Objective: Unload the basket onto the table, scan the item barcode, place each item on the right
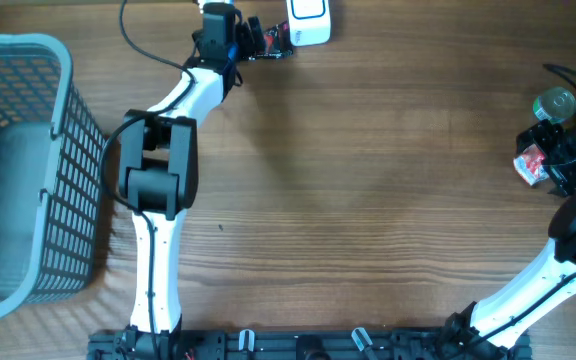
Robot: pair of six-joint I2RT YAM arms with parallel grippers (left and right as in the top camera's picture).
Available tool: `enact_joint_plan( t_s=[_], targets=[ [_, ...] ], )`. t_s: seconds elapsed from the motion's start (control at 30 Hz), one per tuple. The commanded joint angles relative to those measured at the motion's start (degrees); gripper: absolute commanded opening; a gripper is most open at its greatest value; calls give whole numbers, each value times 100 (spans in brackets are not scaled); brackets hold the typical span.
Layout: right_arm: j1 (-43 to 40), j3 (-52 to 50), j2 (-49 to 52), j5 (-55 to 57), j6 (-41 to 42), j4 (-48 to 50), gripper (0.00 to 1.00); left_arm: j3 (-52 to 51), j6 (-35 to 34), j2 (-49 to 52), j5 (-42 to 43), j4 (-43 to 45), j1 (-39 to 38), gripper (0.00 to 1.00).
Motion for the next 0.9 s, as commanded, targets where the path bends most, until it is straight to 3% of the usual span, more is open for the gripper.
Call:
enact_joint_plan(
  t_s=[0.0, 0.27, 0.57, 0.87],
  targets=[
    [20, 15, 22, -20, 24, 11, 100, -31, 334, 293, -179, 205, -4, 100],
    [52, 15, 22, -238, 20, 13, 100, -26, 927, 468, -398, -315, -4, 100],
    [74, 15, 22, -273, 20, 7, 100, -26, 1493, 444, -90, -1681, -74, 100],
    [74, 13, 22, -271, 20, 11, 100, -26, 1478, 74, -118, -3145, -457, 100]
  ],
)
